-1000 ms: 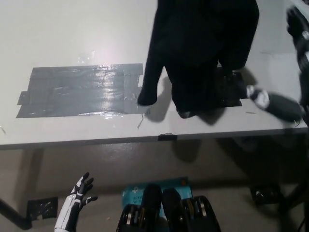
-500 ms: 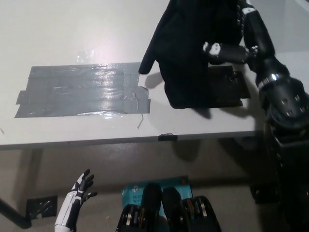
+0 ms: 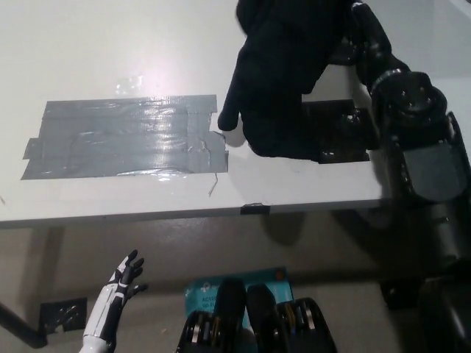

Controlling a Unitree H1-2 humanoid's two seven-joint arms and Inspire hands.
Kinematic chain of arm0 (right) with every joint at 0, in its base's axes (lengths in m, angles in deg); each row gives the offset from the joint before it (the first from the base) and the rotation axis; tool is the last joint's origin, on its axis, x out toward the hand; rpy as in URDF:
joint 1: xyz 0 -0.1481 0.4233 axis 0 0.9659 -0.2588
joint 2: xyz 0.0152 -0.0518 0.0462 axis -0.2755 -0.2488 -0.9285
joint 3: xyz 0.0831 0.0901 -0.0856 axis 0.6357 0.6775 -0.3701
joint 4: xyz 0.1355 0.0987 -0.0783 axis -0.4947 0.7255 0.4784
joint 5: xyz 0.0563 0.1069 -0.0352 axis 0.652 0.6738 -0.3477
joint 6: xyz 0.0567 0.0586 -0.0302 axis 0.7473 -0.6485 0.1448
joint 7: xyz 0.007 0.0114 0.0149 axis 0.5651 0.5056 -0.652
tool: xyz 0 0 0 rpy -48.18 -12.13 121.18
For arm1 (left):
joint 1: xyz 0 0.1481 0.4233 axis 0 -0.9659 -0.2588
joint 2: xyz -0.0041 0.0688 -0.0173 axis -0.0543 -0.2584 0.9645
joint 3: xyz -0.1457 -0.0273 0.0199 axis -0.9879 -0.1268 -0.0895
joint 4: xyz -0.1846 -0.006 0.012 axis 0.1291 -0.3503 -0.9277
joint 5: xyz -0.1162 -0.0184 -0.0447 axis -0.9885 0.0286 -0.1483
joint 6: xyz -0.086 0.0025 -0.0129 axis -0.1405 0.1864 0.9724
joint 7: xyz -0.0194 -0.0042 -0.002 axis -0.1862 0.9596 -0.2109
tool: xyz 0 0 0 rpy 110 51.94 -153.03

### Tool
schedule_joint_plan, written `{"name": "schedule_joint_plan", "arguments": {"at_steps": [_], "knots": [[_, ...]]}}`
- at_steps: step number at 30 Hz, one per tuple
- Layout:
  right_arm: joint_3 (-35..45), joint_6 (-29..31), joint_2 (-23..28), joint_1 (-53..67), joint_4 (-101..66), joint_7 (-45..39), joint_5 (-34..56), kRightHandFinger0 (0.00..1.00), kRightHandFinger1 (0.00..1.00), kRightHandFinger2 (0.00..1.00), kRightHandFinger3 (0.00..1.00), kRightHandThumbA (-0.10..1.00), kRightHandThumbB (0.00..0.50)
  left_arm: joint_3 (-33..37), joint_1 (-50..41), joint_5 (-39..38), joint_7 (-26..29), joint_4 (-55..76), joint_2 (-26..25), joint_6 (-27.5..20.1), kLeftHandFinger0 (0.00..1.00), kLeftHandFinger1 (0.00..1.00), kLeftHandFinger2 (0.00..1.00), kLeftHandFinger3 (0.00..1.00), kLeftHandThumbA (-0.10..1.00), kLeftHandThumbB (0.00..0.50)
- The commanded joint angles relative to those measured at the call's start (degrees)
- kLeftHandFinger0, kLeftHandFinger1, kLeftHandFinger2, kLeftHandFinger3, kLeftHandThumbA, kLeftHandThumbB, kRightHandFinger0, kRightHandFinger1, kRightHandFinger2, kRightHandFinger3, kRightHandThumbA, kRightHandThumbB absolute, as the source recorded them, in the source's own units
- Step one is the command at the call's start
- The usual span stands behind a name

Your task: A person hands a black t-shirt to the robot and rhe robot picks it up with its right hand and places it on the black spot on the desk infron tof it

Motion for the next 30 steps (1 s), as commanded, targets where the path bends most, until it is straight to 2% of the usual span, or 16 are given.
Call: {"name": "schedule_joint_plan", "arguments": {"at_steps": [1, 4, 5, 6, 7, 8, 9, 10, 11, 12, 13, 14, 16, 19, 24, 30], "knots": [[2.7, 5.3, -2.0, -8.6, 6.7, 2.4, 4.2, 1.00, 1.00, 1.00, 1.00, 0.68, 0.500, 0.7, 0.8, 1.1, -0.4, 2.1, -0.9, 0.5, 0.87, 1.00, 1.00, 1.00, 1.00, 0.500], [3.2, 7.1, -3.6, -11.8, 11.3, 5.6, 3.5, 1.00, 1.00, 1.00, 1.00, 0.60, 0.481, 0.7, 1.0, 1.2, -0.5, 2.1, -1.0, 0.3, 0.87, 1.00, 1.00, 1.00, 1.00, 0.500], [3.2, 7.8, -3.9, -12.7, 12.8, 6.1, 3.5, 0.80, 0.91, 1.00, 1.00, 0.56, 0.482, 0.8, 1.1, 1.2, -0.5, 2.1, -1.0, 0.2, 0.87, 1.00, 1.00, 1.00, 1.00, 0.500], [3.2, 8.2, -4.2, -13.6, 14.1, 6.5, 3.5, 0.44, 0.53, 0.77, 1.00, 0.52, 0.489, 0.8, 1.2, 1.3, -0.5, 2.0, -1.0, -0.1, 0.87, 1.00, 1.00, 1.00, 1.00, 0.500], [3.4, 8.6, -4.8, -15.3, 16.5, 6.9, 3.7, 0.20, 0.35, 0.54, 0.78, 0.44, 0.489, 0.8, 1.4, 1.5, -0.3, 1.9, -1.0, -0.4, 0.86, 1.00, 1.00, 1.00, 1.00, 0.500], [3.7, 9.0, -5.1, -16.1, 17.6, 7.0, 4.0, 0.08, 0.28, 0.48, 0.62, 0.38, 0.476, 0.8, 1.5, 1.5, -0.3, 1.9, -1.0, -0.5, 0.86, 1.00, 1.00, 1.00, 1.00, 0.500], [3.8, 11.1, -5.8, -17.2, 19.0, 6.7, 4.6, 0.00, 0.16, 0.36, 0.32, 0.22, 0.415, 0.8, 1.6, 1.7, -0.2, 1.9, -1.1, -0.7, 0.85, 1.00, 1.00, 1.00, 1.00, 0.500], [3.8, 13.3, -6.1, -17.5, 19.7, 6.4, 4.8, 0.00, 0.18, 0.39, 0.26, 0.11, 0.359, 0.8, 1.7, 1.7, -0.3, 1.9, -1.2, -0.9, 0.84, 1.00, 1.00, 1.00, 1.00, 0.500], [3.9, 14.6, -6.2, -17.8, 20.2, 6.3, 5.0, 0.00, 0.27, 0.51, 0.31, 0.01, 0.317, 0.8, 1.9, 1.7, -0.4, 1.9, -1.3, -0.8, 0.84, 1.00, 1.00, 1.00, 1.00, 0.500], [3.9, 15.1, -6.2, -17.9, 20.4, 6.4, 5.0, 0.00, 0.27, 0.51, 0.31, 0.01, 0.317, 0.8, 2.0, 1.7, -0.4, 2.0, -1.3, -0.7, 0.84, 1.00, 1.00, 1.00, 1.00, 0.500], [3.8, 15.5, -6.5, -17.8, 19.5, 6.4, 5.0, 0.05, 0.40, 0.67, 0.45, -0.09, 0.244, 0.8, 2.2, 1.6, -0.5, 1.9, -1.3, -0.8, 0.84, 1.00, 1.00, 1.00, 1.00, 0.500], [3.9, 15.9, -6.6, -17.7, 18.6, 6.1, 5.4, 0.04, 0.45, 0.74, 0.53, -0.10, 0.218, 0.8, 2.4, 1.6, -0.6, 1.9, -1.4, -0.7, 0.85, 1.00, 1.00, 1.00, 1.00, 0.500], [4.9, 16.6, -6.9, -17.1, 16.4, 4.8, 7.3, 0.00, 0.44, 0.77, 0.62, -0.10, 0.176, 0.9, 2.6, 2.0, -0.8, 2.3, -1.7, 0.0, 0.86, 1.00, 1.00, 1.00, 1.00, 0.500], [6.3, 16.4, -6.9, -16.7, 14.1, 4.1, 9.3, 0.00, 0.48, 0.80, 0.71, -0.10, 0.165, 1.0, 2.8, 2.0, -1.0, 2.6, -2.0, 0.5, 0.86, 1.00, 1.00, 1.00, 1.00, 0.500], [7.5, 15.2, -6.8, -15.1, 7.6, 4.1, 10.8, 0.00, 0.49, 0.79, 0.72, -0.10, 0.134, 1.3, 3.1, 1.6, -1.2, 1.5, -2.1, -0.9, 0.85, 1.00, 1.00, 1.00, 1.00, 0.500], [7.7, 9.6, -5.1, -11.7, -8.3, 4.2, 11.6, 0.06, 0.56, 0.86, 0.81, -0.10, 0.122, 1.5, 2.6, 2.1, -1.0, 1.8, -2.2, -0.7, 0.82, 1.00, 1.00, 1.00, 1.00, 0.500]]}}
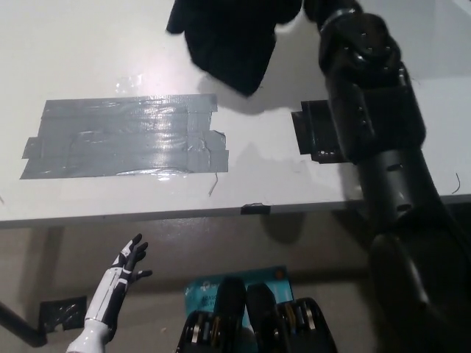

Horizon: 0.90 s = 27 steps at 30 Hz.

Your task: A person hands a black t-shirt to the robot and rhe robot picks it up with its right hand and places it on the black spot on the desk infron tof it

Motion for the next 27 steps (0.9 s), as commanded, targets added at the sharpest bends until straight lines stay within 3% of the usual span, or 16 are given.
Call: {"name": "schedule_joint_plan", "arguments": {"at_steps": [1, 4, 6, 10, 14, 16, 17, 18, 19, 20, 22, 23, 25, 27], "knots": [[0.7, -1.3, 2.6, -1.8, -13.6, -0.6, 2.9, 0.07, 0.56, 0.85, 0.81, -0.10, 0.123, 0.5, 0.3, 1.0, -0.5, 1.1, -1.2, -0.8, 0.81, 1.00, 1.00, 1.00, 1.00, 0.500], [0.9, -3.2, 4.8, -1.2, -19.3, -0.5, 2.4, 0.08, 0.52, 0.82, 0.79, -0.10, 0.126, 0.6, 0.9, 1.4, -0.6, 1.1, -1.6, 0.2, 0.80, 1.00, 1.00, 1.00, 1.00, 0.500], [1.4, -4.6, 6.7, -0.9, -22.3, -0.7, 2.5, 0.01, 0.47, 0.81, 0.79, -0.10, 0.119, 0.7, 1.1, 1.3, -0.7, 1.0, -1.5, 0.1, 0.79, 1.00, 1.00, 1.00, 1.00, 0.500], [2.1, -5.8, 10.6, 0.0, -25.0, -1.2, 2.4, 0.00, 0.45, 0.83, 0.81, -0.10, 0.130, 0.5, 1.4, 1.2, -0.7, 1.1, -1.3, 0.6, 0.79, 1.00, 1.00, 1.00, 1.00, 0.500], [2.3, -6.4, 12.7, 1.5, -24.2, -1.1, 3.0, 0.01, 0.47, 0.83, 0.82, -0.10, 0.109, 0.4, 0.9, 1.1, -0.5, 1.0, -1.3, 0.0, 0.77, 1.00, 1.00, 1.00, 1.00, 0.500], [1.7, -4.9, 13.8, 2.7, -22.2, -1.8, 2.7, 0.02, 0.52, 0.86, 0.85, -0.10, 0.109, 0.3, 1.1, 0.9, -0.5, 0.5, -1.4, -0.4, 0.78, 1.00, 1.00, 1.00, 1.00, 0.500], [1.3, -4.8, 14.1, 3.1, -21.8, -1.9, 2.4, 0.01, 0.49, 0.81, 0.79, -0.10, 0.106, 0.3, 0.9, 1.0, -0.4, 0.5, -1.3, -0.6, 0.78, 1.00, 1.00, 1.00, 1.00, 0.500], [1.1, -4.3, 14.3, 3.5, -20.6, -1.8, 2.2, 0.06, 0.55, 0.87, 0.84, -0.10, 0.119, 0.4, 1.2, 1.3, -0.3, 0.3, -1.5, -0.6, 0.78, 1.00, 1.00, 1.00, 1.00, 0.500], [-0.2, -2.8, 14.9, 4.6, -19.5, -1.8, 0.5, 0.07, 0.54, 0.85, 0.84, -0.10, 0.116, 0.3, 1.2, 1.3, -0.3, 0.3, -1.6, -0.7, 0.79, 1.00, 1.00, 1.00, 1.00, 0.500], [-0.7, -1.9, 15.1, 5.4, -18.8, -2.0, 0.2, 0.02, 0.47, 0.80, 0.82, -0.10, 0.122, 0.3, 1.2, 1.3, -0.4, 0.4, -1.7, -0.6, 0.79, 1.00, 1.00, 1.00, 1.00, 0.500], [-1.5, -1.3, 15.4, 6.7, -16.6, -1.6, -0.4, 0.05, 0.46, 0.77, 0.79, -0.10, 0.130, 0.0, 1.4, 0.9, -0.5, 0.4, -1.8, -0.4, 0.80, 1.00, 1.00, 1.00, 1.00, 0.500], [-1.8, -1.1, 15.4, 7.1, -15.5, -1.6, -0.3, 0.05, 0.46, 0.78, 0.79, -0.10, 0.137, -0.1, 1.5, 0.8, -0.4, 0.5, -1.8, -0.4, 0.79, 1.00, 1.00, 1.00, 1.00, 0.500], [-3.7, 0.4, 16.1, 8.6, -11.5, -2.1, -1.8, 0.07, 0.52, 0.89, 0.88, -0.10, 0.168, 0.0, 1.5, 1.0, -0.4, 1.2, -1.8, 0.4, 0.78, 1.00, 1.00, 1.00, 1.00, 0.500], [-5.4, 1.1, 16.6, 9.2, -8.9, -1.8, -3.6, 0.08, 0.52, 0.88, 0.89, -0.10, 0.159, 0.1, 1.6, 1.1, -0.4, 1.2, -1.8, 0.5, 0.77, 1.00, 1.00, 1.00, 1.00, 0.500]]}}
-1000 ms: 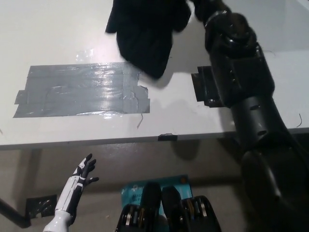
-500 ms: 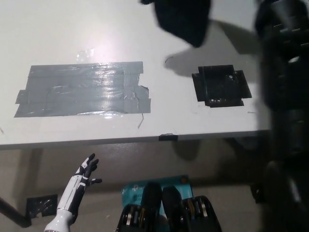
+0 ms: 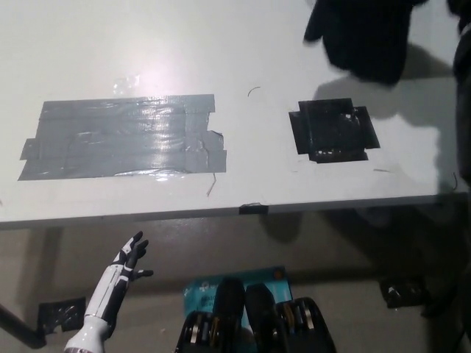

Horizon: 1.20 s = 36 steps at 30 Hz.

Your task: A person hands a black t-shirt to the robot and rhe robot picks it up with its right hand and places it on the black spot on the desk infron tof it

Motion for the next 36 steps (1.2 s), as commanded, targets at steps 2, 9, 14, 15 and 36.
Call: {"name": "schedule_joint_plan", "arguments": {"at_steps": [2, 9, 14, 15, 36], "knots": [[-4.7, 8.4, 2.2, -0.9, 7.2, -0.4, -5.1, 0.07, 0.51, 0.84, 0.86, -0.10, 0.134, -0.2, 1.3, 0.3, -0.1, 1.2, -1.0, 0.2, 0.76, 1.00, 1.00, 1.00, 1.00, 0.500], [-12.8, 13.7, 2.0, 1.1, 17.8, -0.8, -10.5, 0.08, 0.58, 0.88, 0.88, -0.10, 0.146, 0.0, 1.6, 0.3, 0.0, 1.3, -0.7, 0.0, 0.74, 1.00, 1.00, 1.00, 1.00, 0.500], [-26.2, 11.1, 6.2, -0.1, 21.3, -6.3, -20.6, 0.62, 0.98, 1.00, 1.00, -0.08, 0.214, -0.1, 2.2, 0.5, 0.1, 0.8, -1.0, -0.3, 0.75, 1.00, 1.00, 1.00, 1.00, 0.500], [-27.1, 10.9, 6.5, -0.4, 21.6, -6.7, -20.8, 0.72, 0.98, 1.00, 1.00, -0.07, 0.219, -0.1, 2.2, 0.6, 0.1, 0.8, -1.0, -0.2, 0.75, 1.00, 1.00, 1.00, 1.00, 0.500], [-30.9, -6.7, 30.0, -15.3, -0.4, -45.0, -8.7, 1.00, 1.00, 1.00, 1.00, 0.35, 0.449, 0.1, 3.3, 1.9, 0.1, 1.4, -1.4, 1.7, 0.75, 1.00, 1.00, 1.00, 1.00, 0.480]]}}
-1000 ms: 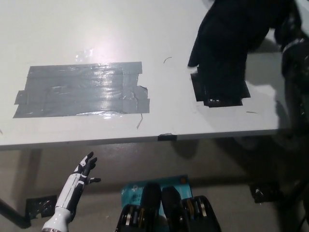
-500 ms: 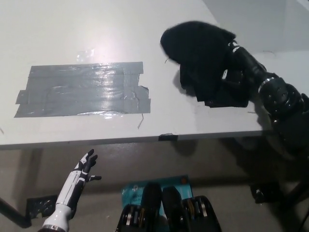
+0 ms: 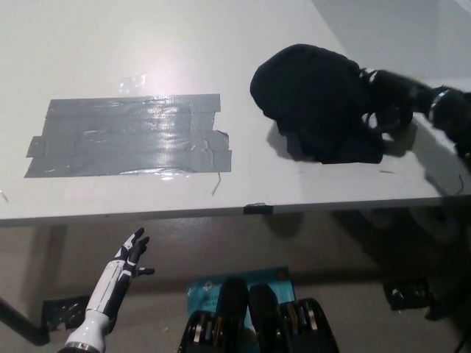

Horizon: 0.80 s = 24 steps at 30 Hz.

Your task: A person hands a black t-shirt to the robot and rhe robot picks it up with its right hand and places it on the black spot on the desk infron tof it

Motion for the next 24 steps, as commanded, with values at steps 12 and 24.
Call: {"name": "schedule_joint_plan", "arguments": {"at_steps": [12, 24], "knots": [[38.8, -16.2, 10.9, -0.2, -55.7, -2.6, 26.4, 1.00, 1.00, 1.00, 1.00, 0.76, 0.408, 0.3, 3.5, 1.3, -0.1, 1.5, -1.4, 1.0, 0.74, 1.00, 1.00, 1.00, 1.00, 0.497], [41.7, -13.3, -7.2, 37.2, -92.8, 10.3, 31.3, 1.00, 1.00, 1.00, 1.00, 0.72, 0.315, 0.9, 2.3, 1.1, -0.4, 1.1, -0.8, -0.2, 0.74, 1.00, 1.00, 1.00, 1.00, 0.500]]}}
